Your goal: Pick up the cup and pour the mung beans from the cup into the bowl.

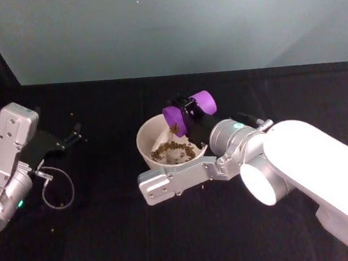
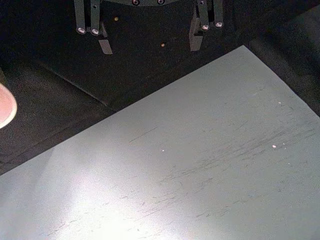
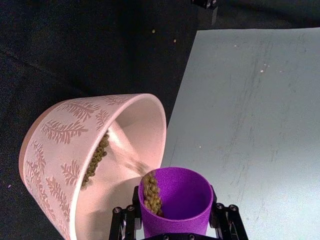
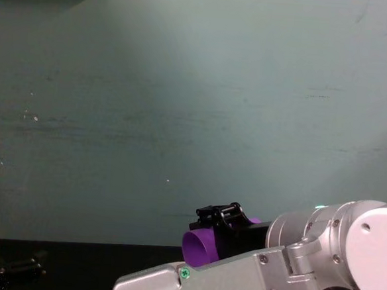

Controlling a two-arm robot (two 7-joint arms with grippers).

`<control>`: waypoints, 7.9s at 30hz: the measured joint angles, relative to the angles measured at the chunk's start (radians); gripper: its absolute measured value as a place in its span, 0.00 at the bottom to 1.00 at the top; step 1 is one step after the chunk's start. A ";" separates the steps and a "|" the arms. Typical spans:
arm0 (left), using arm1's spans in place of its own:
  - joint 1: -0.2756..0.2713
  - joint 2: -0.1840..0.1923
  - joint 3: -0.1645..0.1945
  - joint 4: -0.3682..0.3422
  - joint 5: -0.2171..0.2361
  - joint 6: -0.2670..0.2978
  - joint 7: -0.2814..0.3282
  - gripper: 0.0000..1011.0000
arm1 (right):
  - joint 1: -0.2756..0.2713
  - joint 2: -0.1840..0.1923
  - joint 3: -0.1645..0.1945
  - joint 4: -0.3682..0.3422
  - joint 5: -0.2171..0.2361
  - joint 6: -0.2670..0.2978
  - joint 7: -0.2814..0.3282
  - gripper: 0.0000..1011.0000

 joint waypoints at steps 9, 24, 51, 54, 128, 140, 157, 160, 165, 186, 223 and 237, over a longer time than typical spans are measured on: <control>0.000 0.000 0.000 0.000 0.000 0.000 0.000 0.99 | 0.001 -0.001 -0.006 0.001 -0.010 0.001 0.001 0.72; 0.000 0.000 0.000 0.000 0.000 0.000 0.000 0.99 | 0.014 0.007 -0.043 -0.005 -0.086 0.006 0.002 0.72; 0.000 0.000 0.000 0.000 0.000 0.000 0.000 0.99 | 0.095 0.017 -0.236 -0.018 -0.444 0.010 0.158 0.72; 0.000 0.000 0.000 0.000 0.000 0.000 0.000 0.99 | 0.097 0.017 -0.247 -0.021 -0.470 0.003 0.163 0.72; 0.000 0.000 0.000 0.000 0.000 0.000 0.000 0.99 | -0.429 -0.050 0.606 -0.068 1.047 -0.223 -0.188 0.72; 0.000 0.000 0.000 0.000 0.000 0.000 0.000 0.99 | -0.430 -0.052 0.607 -0.068 1.047 -0.223 -0.187 0.72; 0.000 0.000 0.000 0.000 0.000 0.000 0.000 0.99 | -0.392 -0.036 0.611 0.048 1.149 -0.317 -0.152 0.72; 0.000 0.000 0.000 0.000 0.000 0.000 0.000 0.99 | -0.375 -0.041 0.611 0.111 1.196 -0.369 -0.128 0.72; 0.000 0.000 0.000 0.000 0.000 0.000 0.000 0.99 | -0.346 -0.052 0.609 0.207 1.267 -0.444 -0.084 0.72; 0.000 0.000 0.000 0.000 0.000 0.000 0.000 0.99 | -0.237 -0.088 0.556 0.470 1.419 -0.525 0.020 0.72; 0.000 0.000 0.000 0.000 0.000 0.000 0.000 0.99 | -0.291 -0.050 0.561 0.318 1.477 -0.534 -0.021 0.99; 0.000 0.000 0.000 0.000 0.000 0.000 0.000 0.99 | -0.363 -0.024 0.640 0.172 1.452 -0.511 -0.131 0.99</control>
